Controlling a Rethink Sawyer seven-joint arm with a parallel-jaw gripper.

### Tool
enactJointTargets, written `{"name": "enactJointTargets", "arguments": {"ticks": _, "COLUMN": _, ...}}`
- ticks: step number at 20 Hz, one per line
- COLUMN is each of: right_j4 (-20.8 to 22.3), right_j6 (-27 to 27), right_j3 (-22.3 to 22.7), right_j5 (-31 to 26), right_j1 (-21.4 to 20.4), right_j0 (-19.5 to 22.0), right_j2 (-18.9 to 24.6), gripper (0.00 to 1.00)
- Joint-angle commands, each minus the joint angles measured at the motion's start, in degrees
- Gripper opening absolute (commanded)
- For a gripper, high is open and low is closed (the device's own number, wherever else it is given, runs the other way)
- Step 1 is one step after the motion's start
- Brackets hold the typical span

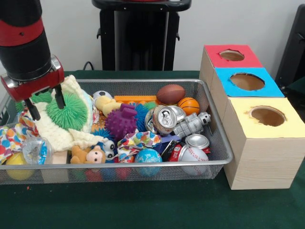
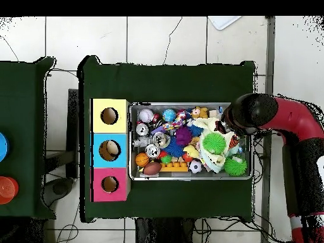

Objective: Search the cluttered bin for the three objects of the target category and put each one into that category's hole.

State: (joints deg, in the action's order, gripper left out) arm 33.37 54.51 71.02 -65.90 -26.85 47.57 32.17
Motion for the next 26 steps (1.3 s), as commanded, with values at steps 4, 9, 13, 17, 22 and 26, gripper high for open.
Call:
{"name": "enactJointTargets", "arguments": {"ticks": 4, "right_j4": 4.5, "right_j6": -7.9, "right_j3": 1.7, "right_j5": 8.3, "right_j1": 4.7, "right_j0": 0.6, "right_j2": 0.2, "gripper": 1.00}}
{"name": "enactJointTargets", "arguments": {"ticks": 9, "right_j4": 5.2, "right_j6": -10.3, "right_j3": 1.6, "right_j5": 10.7, "right_j1": 4.4, "right_j0": 1.2, "right_j2": 0.8, "gripper": 1.00}}
{"name": "enactJointTargets", "arguments": {"ticks": 13, "right_j4": 5.6, "right_j6": -11.1, "right_j3": 1.3, "right_j5": 11.7, "right_j1": 4.7, "right_j0": 1.5, "right_j2": 1.0, "gripper": 1.00}}
{"name": "enactJointTargets", "arguments": {"ticks": 17, "right_j4": 5.8, "right_j6": -11.1, "right_j3": 1.0, "right_j5": 12.3, "right_j1": 5.0, "right_j0": 1.2, "right_j2": 1.2, "gripper": 1.00}}
{"name": "enactJointTargets", "arguments": {"ticks": 22, "right_j4": 6.8, "right_j6": -10.9, "right_j3": -0.2, "right_j5": 12.9, "right_j1": 5.6, "right_j0": 0.7, "right_j2": 0.9, "gripper": 1.00}}
{"name": "enactJointTargets", "arguments": {"ticks": 26, "right_j4": 7.4, "right_j6": -10.3, "right_j3": -1.0, "right_j5": 13.2, "right_j1": 7.2, "right_j0": 0.4, "right_j2": 0.4, "gripper": 1.00}}
